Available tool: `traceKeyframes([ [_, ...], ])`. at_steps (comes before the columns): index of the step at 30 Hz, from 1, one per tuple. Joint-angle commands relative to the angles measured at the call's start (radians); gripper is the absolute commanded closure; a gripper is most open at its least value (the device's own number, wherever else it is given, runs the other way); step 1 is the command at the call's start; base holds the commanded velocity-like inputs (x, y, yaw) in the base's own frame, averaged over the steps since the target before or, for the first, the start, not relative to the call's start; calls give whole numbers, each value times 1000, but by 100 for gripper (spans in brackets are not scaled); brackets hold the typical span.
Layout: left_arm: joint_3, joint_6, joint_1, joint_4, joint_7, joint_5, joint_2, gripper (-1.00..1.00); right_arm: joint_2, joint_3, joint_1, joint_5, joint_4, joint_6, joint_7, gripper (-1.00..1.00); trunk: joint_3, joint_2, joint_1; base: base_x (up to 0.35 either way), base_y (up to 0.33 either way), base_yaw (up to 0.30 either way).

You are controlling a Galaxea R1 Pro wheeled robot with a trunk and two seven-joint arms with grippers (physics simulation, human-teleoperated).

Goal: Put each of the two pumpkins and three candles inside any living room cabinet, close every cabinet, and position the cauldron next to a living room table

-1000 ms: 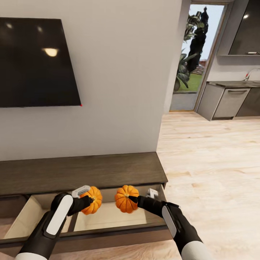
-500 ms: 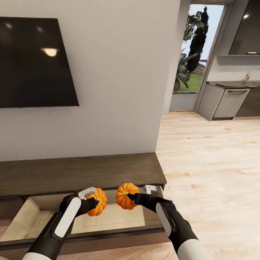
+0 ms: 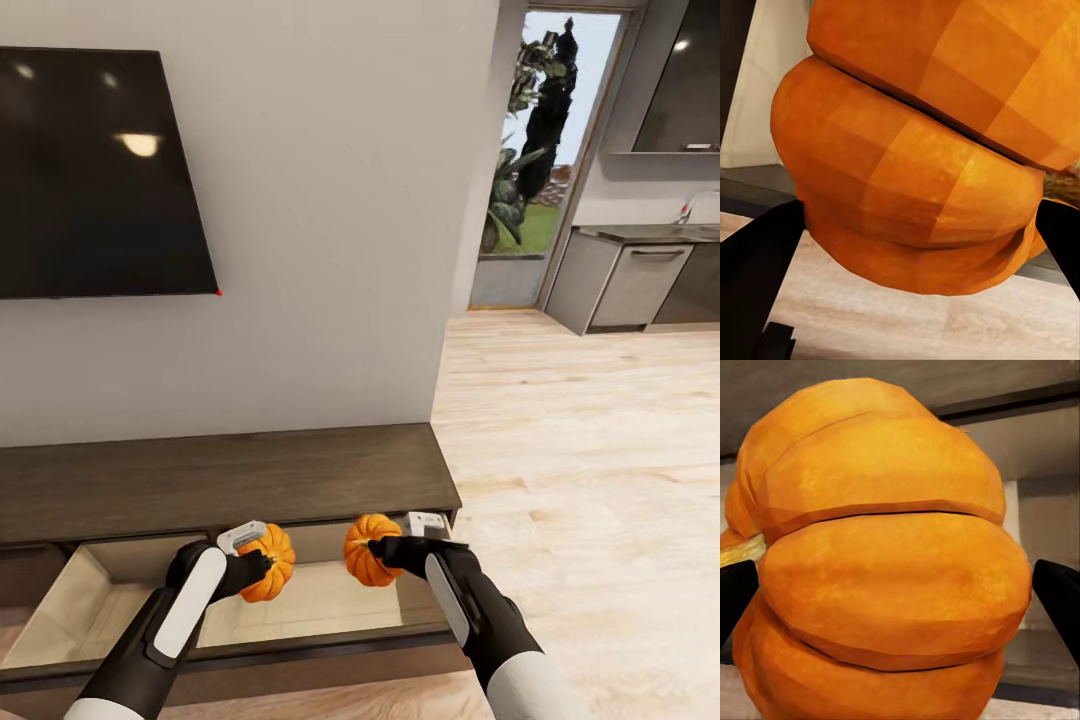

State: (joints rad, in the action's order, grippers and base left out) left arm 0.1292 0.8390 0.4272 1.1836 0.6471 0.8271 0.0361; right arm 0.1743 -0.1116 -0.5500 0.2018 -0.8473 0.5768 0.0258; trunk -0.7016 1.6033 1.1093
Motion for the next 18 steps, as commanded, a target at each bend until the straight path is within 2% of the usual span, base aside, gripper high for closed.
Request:
traceKeyframes([
  [1,3,0,1,-2,11,10,-1,100,0,-3,-1,8,-1,6,-27,100,-1,0,0,0,0,0],
  [5,4,-15,3,-38,11,-3,-20,100,0,-22,-1,8,-1,7,-122,100,-1,0,0,0,0,0],
  [11,2,-56,11,-67,11,-130,-63,100,0,-31,-1,8,-1,8,-208,100,-1,0,0,0,0,0],
  [18,1,-60,10,-69,9,-164,-70,100,0,-38,-1,8,-1,9,-224,100,-1,0,0,3,-1,0],
])
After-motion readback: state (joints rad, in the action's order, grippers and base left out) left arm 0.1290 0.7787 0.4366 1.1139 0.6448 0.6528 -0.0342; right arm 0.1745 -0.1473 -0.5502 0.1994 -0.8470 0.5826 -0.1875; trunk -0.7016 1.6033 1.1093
